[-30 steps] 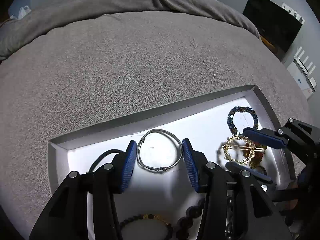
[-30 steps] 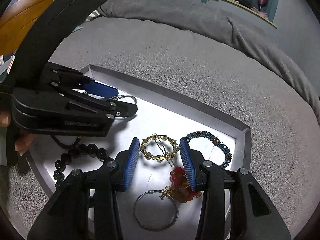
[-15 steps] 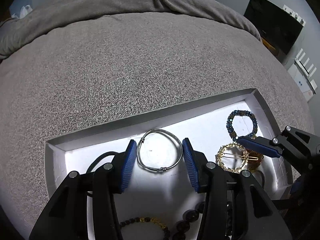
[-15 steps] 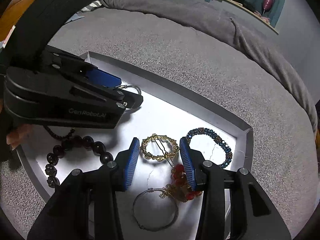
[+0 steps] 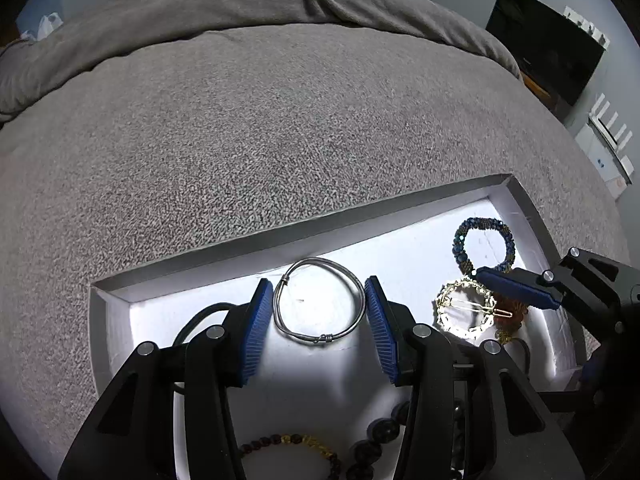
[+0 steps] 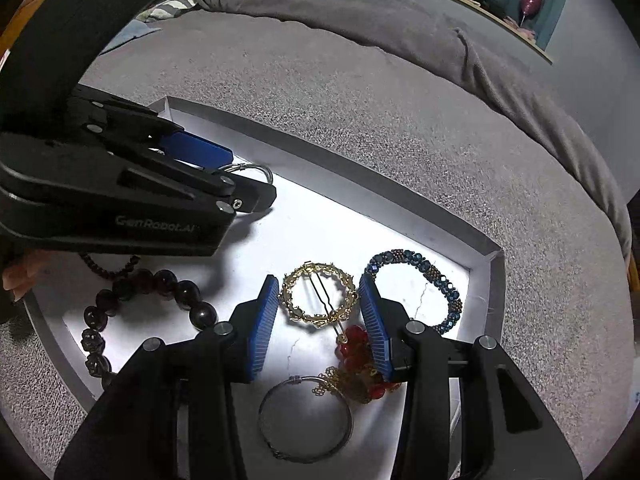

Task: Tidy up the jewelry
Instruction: 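Open both tools to release the hoop and hair clip in the tray, then withdraw both tools from the tray toward the pink cord bracelet and pearl pin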

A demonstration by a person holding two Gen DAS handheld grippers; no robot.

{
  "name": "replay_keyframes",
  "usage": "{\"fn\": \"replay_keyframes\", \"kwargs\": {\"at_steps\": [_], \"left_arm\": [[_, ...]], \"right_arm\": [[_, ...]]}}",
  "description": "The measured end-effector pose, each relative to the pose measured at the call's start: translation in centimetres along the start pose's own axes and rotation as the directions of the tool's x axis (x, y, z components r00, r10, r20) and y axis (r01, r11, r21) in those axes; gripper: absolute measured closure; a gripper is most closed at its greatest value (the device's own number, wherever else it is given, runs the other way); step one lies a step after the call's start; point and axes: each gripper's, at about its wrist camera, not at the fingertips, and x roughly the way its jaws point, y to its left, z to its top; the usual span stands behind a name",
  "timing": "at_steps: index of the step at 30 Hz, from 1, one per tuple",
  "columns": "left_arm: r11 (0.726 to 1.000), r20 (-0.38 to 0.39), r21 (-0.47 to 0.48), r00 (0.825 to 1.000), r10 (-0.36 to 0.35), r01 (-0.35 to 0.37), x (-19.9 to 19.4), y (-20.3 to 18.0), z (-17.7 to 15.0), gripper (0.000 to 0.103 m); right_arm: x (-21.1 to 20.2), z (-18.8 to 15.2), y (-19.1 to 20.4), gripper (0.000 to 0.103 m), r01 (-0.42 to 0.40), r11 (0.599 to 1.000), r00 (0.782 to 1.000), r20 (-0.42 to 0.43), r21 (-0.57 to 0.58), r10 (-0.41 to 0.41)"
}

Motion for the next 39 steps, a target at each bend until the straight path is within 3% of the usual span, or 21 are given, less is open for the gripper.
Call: {"fn": "replay_keyframes", "kwargs": {"at_steps": [9, 13, 19, 32, 39], "left_arm": [[1.0, 0.004, -0.005, 1.0, -0.004, 0.004, -0.1, -0.1, -0.2, 0.054], [1.0, 0.007, -0.008, 1.0, -0.007, 0.007, -0.3, -0.1, -0.2, 0.054], [1.0, 0.017, -0.003, 1.0, -0.013, 0.013, -1.1, -0.6, -0.5, 0.054], [1.0, 0.098, -0.006, 0.995, 0.002, -0.001, -6.6, -1.9, -1.5, 0.054], [0.997, 0.177, -0.001, 0.981, 0.074, -0.075, -10.8, -2.6, -4.4, 0.054]], "right_arm": [[0.1, 0.1, -0.4, 0.06, -0.007, 1.0, 1.0, -0.001, 0.001, 0.007], [0.1, 0.0, -0.5, 0.054, -0.006, 1.0, 1.0, 0.002, 0.008, 0.005], [-0.8, -0.1, -0.9, 0.053, -0.009, 1.0, 0.999, 0.045, 0.028, 0.008], [-7.7, -2.6, -0.8, 0.052, -0.011, 0.996, 0.987, 0.162, 0.09, -0.004], [-12.3, -5.1, -0.2, 0.052, -0.034, 0.991, 0.979, 0.205, 0.129, 0.007]]}}
